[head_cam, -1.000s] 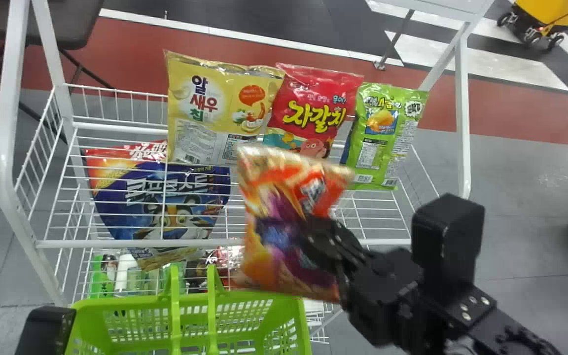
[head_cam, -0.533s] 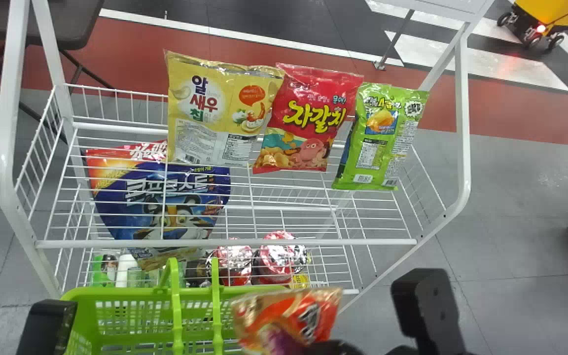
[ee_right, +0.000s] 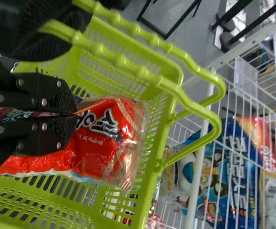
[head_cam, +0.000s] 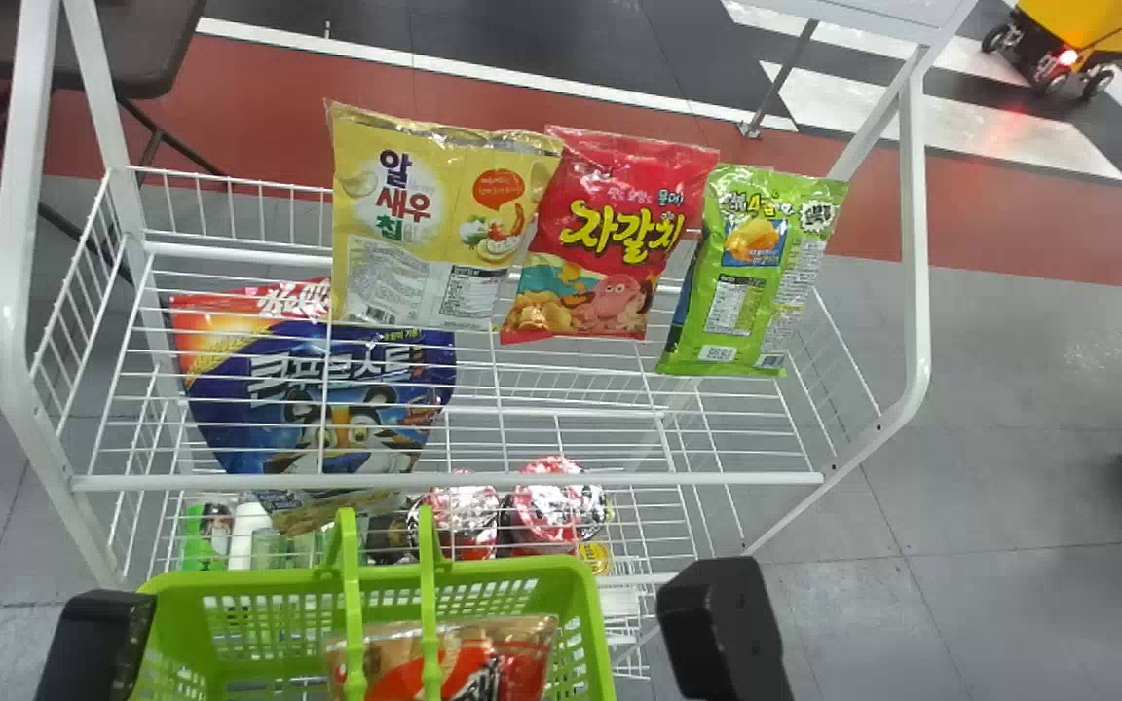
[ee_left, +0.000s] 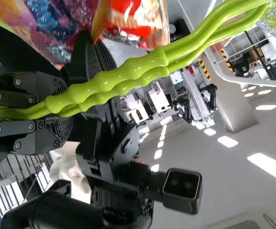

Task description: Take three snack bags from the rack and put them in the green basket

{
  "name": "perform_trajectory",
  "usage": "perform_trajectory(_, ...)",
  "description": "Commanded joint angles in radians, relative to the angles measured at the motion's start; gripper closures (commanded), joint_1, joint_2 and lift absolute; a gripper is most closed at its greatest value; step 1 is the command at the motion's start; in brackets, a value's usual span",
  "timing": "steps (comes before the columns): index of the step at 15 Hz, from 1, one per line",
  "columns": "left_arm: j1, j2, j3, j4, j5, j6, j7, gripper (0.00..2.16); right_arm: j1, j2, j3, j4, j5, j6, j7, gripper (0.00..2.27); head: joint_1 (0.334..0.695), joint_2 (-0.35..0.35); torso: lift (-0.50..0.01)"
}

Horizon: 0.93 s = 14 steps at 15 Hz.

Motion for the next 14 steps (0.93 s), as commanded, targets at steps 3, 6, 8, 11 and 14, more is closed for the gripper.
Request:
perform_trajectory(3,0.001,-0.003,-0.017,-0.004,-0.012,0.002,0.0,1.93,-0.062,0.014,0.002,0.096,0.045,-0.01,-0.005,0.05,0.695,-0.35,-0.015)
perform_trajectory(6,0.001,-0.003,-0.02,-0.004,-0.017,0.005,0.002,1.93,-0.033,0.015,-0.047,0.082,0.044,-0.163,-0.02,0.05,0.695,-0.35,-0.015)
perform_trajectory(8,0.007,-0.003,-0.02,-0.005,-0.017,0.002,0.0,1.93,-0.015,0.025,-0.092,0.09,0.038,-0.406,-0.068,0.05,0.695,-0.35,-0.015)
perform_trajectory(11,0.011,-0.001,-0.02,-0.007,-0.017,0.002,0.0,1.93,-0.018,0.045,-0.155,0.165,0.022,-0.801,-0.127,0.09,0.695,-0.35,-0.015)
perform_trajectory(14,0.011,0.0,-0.021,-0.007,-0.02,0.002,0.002,1.93,-0.065,0.048,-0.221,0.306,-0.061,-1.148,-0.192,0.15,0.695,-0.35,-0.015)
